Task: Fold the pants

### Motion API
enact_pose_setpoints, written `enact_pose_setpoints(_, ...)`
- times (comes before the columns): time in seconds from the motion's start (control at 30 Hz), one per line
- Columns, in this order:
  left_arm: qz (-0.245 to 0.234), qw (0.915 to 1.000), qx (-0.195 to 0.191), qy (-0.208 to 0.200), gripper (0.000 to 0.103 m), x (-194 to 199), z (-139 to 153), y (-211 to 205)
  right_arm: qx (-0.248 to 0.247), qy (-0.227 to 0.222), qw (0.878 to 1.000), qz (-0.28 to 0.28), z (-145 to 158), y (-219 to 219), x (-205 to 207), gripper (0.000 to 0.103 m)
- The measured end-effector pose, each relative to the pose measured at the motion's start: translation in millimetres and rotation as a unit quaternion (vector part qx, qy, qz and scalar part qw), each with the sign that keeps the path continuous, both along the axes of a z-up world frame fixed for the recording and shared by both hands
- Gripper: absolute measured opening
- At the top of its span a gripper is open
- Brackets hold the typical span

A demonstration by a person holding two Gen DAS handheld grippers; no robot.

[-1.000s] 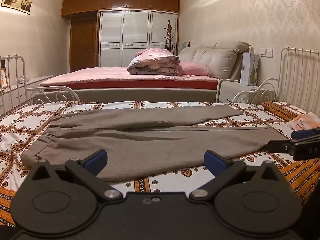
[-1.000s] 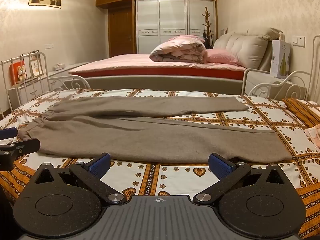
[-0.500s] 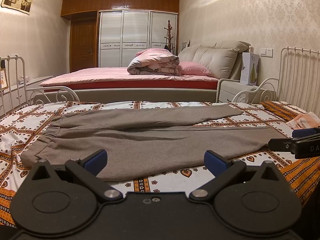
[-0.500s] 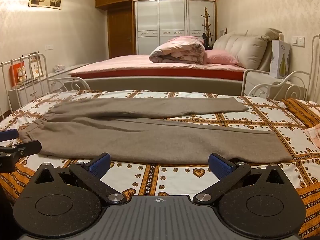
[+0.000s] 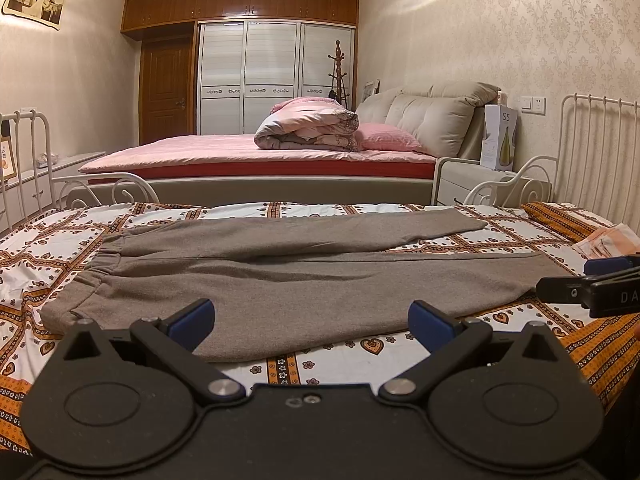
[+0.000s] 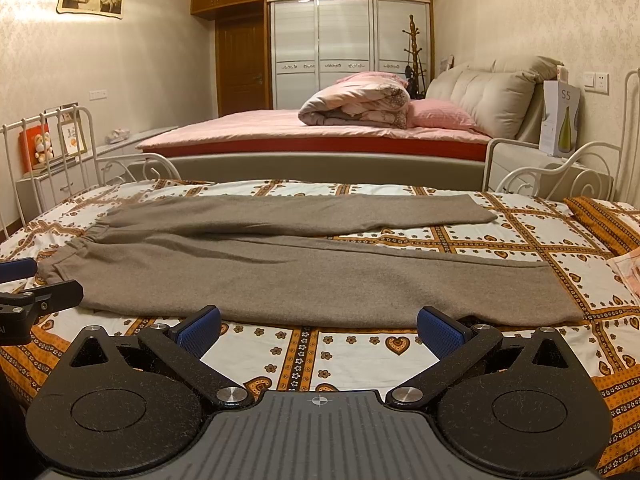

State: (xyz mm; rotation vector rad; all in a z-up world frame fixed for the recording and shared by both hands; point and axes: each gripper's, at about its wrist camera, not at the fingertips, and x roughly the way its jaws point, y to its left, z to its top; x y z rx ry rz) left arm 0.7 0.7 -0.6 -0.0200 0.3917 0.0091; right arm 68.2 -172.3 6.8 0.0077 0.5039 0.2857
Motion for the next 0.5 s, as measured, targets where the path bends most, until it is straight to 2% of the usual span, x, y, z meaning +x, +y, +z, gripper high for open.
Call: enact_pose_setpoints(0.5, 0.0, 1.0, 0.001, 0.0, 0.097, 2.1, -2.5, -1.6, 0.0, 0.0, 1.0, 0.0, -0.3, 0.2, 0.0, 0.103)
